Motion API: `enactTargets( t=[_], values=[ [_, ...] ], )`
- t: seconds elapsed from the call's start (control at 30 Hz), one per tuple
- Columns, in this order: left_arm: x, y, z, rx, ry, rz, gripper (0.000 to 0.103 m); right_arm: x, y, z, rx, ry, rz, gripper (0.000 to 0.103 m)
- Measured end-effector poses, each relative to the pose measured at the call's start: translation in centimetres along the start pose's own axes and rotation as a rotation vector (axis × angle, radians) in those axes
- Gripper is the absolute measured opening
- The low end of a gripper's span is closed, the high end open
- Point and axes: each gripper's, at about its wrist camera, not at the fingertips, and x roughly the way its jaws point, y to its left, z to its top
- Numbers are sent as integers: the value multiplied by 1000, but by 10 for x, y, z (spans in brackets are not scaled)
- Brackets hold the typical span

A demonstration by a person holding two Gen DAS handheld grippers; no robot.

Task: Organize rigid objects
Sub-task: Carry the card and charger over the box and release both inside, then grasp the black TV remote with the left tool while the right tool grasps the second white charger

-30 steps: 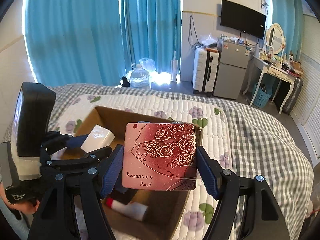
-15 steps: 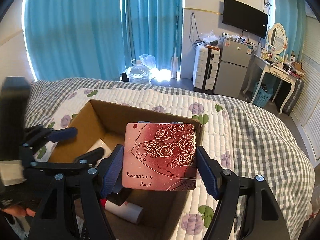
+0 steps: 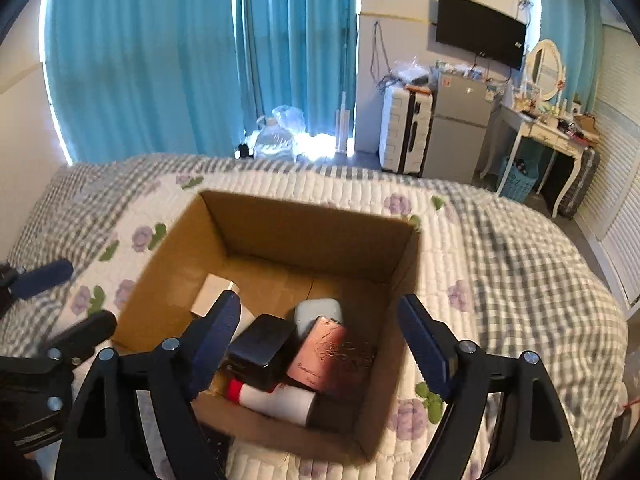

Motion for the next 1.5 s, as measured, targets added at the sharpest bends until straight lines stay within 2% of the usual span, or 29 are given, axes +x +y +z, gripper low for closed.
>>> enactTargets(
  t=[0.13,0.27,0.33,0.43,0.6,0.67,0.8,0.9,0.97,1.07,1.13,1.27,1.37,1.5],
  values=[
    [-19,2,-15,-30,-15,-4,85,-43,3,-9,-32,-31,-31,93],
    [-26,-3,-38,-63,-5,-7,90,-74,-1,-36,-39,-45,-69,95],
    [-22,-8,-55,-76,18,-40,91,-80,-4,-54,-19,-39,-79,97],
    [-7,-17,-81,-93,70,-77,90,-76,-8,-80,9,-14,-66,97],
    [23,-40,-120,-83,133,-12,91,-51,-6,-118,11,19,-63,97],
    [38,-51,-135,-75,178,-20,91,-36,-8,-134,16,37,-71,97],
    [56,-70,-150,-75,215,-56,91,-6,-22,-157,73,135,-75,97],
    [69,-78,-151,-77,237,-87,90,-2,-33,-159,117,160,-41,97],
    [79,-77,-150,-91,262,-93,87,-1,-36,-159,130,158,-23,97],
    [92,-75,-151,-105,309,-71,71,-1,-39,-160,148,161,-15,97],
    [92,-79,-151,-74,302,-67,48,-1,-37,-160,148,164,-25,97],
    [82,-74,-149,-66,307,-75,43,-1,-32,-160,124,159,-26,97],
    [68,-58,-146,-74,291,-54,43,-5,-28,-158,115,140,-15,97],
    [50,-26,-135,-132,252,-29,43,-5,-19,-155,86,126,-15,97]
  ],
)
